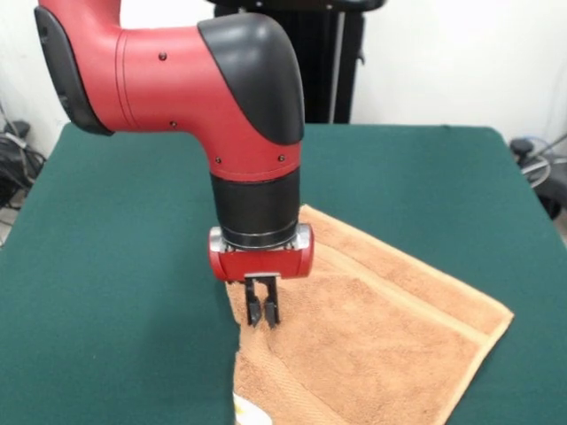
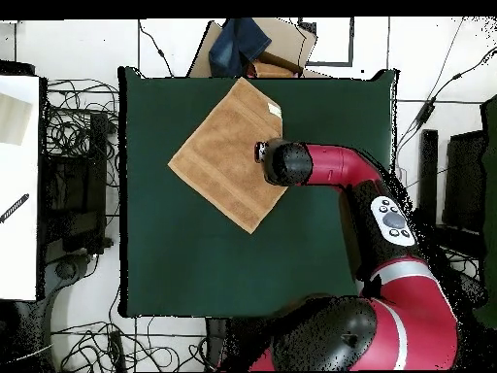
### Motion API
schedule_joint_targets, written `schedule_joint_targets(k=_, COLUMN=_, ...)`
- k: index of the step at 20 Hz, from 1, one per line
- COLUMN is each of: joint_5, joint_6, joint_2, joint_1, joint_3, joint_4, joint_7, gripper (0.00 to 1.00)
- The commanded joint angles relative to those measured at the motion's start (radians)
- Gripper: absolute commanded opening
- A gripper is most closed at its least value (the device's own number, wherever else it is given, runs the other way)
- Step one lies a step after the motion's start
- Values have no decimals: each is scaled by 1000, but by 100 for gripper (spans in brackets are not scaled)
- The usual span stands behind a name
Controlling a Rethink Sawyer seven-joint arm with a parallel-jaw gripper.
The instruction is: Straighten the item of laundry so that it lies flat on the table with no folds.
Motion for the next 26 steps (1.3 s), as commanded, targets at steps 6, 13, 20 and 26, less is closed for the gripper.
schedule_joint_targets(k=6, joint_5=-27, joint_6=192, joint_2=-51, joint_1=-56, joint_3=51, joint_4=-19, joint_7=-169, gripper=0)
schedule_joint_targets(k=13, joint_5=-29, joint_6=249, joint_2=-155, joint_1=-81, joint_3=56, joint_4=38, joint_7=-188, gripper=0)
schedule_joint_targets(k=20, joint_5=-35, joint_6=258, joint_2=-174, joint_1=-114, joint_3=77, joint_4=60, joint_7=-208, gripper=0)
schedule_joint_targets(k=26, joint_5=-42, joint_6=244, joint_2=-158, joint_1=-142, joint_3=92, joint_4=65, joint_7=-224, gripper=0)
